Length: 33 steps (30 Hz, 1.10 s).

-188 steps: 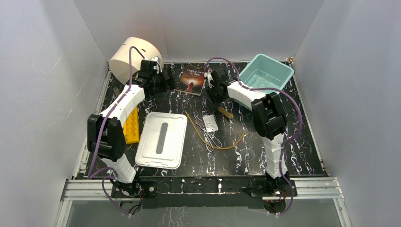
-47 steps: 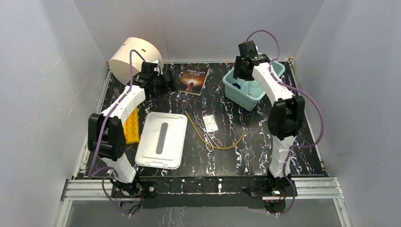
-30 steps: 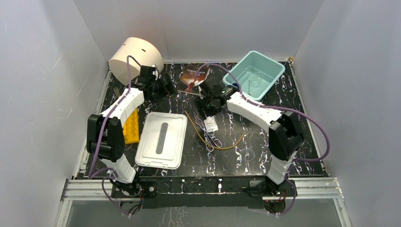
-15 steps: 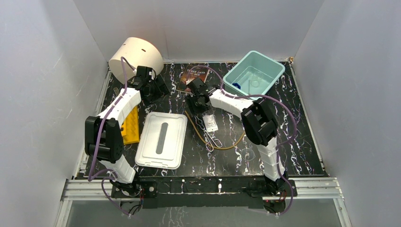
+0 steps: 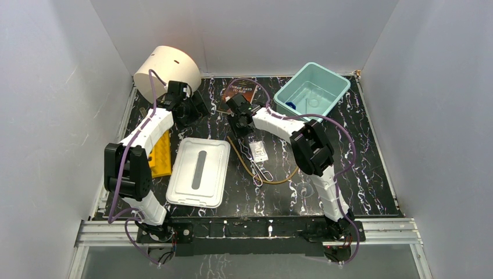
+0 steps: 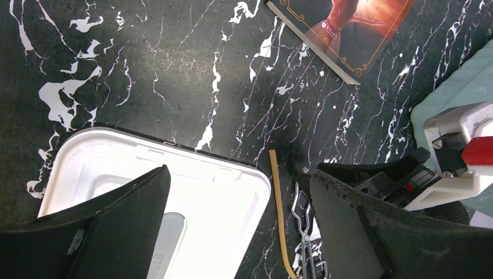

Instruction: Organize the chemistry lab equipment

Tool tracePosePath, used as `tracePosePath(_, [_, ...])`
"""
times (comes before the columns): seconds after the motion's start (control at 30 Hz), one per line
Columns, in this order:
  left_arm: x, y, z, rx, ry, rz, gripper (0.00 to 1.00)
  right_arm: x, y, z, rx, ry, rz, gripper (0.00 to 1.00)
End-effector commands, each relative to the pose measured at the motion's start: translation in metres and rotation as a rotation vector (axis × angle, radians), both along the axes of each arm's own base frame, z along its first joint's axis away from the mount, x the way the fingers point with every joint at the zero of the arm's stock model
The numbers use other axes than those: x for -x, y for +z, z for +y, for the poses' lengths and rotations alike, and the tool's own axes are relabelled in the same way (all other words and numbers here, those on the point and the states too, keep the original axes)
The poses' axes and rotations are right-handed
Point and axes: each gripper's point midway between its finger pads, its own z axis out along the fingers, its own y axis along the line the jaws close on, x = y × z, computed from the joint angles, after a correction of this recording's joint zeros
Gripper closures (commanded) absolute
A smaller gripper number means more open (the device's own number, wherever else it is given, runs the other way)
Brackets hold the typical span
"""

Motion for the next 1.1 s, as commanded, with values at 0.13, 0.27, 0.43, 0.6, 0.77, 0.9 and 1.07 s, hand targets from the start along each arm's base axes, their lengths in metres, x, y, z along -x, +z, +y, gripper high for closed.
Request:
tracePosePath(0.13, [-0.002, 0.018, -0.002, 0.015, -0.025, -0.044, 0.10, 0.002, -0.006, 0.006, -0.009, 0.057, 0.016, 0.59])
tracePosePath(0.27, [-0.002, 0.018, -0.002, 0.014, -0.029, -0.045, 0.09, 0.003, -0.013, 0.007, -0.004, 0.071, 0.027, 0.60])
tracePosePath(0.43, [-0.002, 0.017, -0.004, 0.020, -0.034, -0.044, 0.09, 0.003, -0.021, 0.004, 0.019, 0.069, 0.031, 0.62])
tracePosePath(0.6, [-0.002, 0.018, -0.004, 0.022, -0.037, -0.047, 0.09, 0.001, -0.024, -0.003, 0.051, 0.046, 0.021, 0.83])
tracePosePath(0.77, [0.001, 0.018, -0.008, 0.041, -0.056, -0.049, 0.09, -0.006, -0.003, -0.004, 0.026, 0.022, -0.021, 1.00])
tracePosePath(0.9, [0.003, 0.022, -0.023, 0.109, -0.125, -0.069, 0.09, -0.014, 0.026, -0.006, -0.020, 0.006, -0.060, 1.00])
tracePosePath(1.07, [0.006, 0.028, -0.041, 0.185, -0.214, -0.101, 0.08, -0.022, 0.067, -0.013, -0.128, -0.018, -0.087, 1.00])
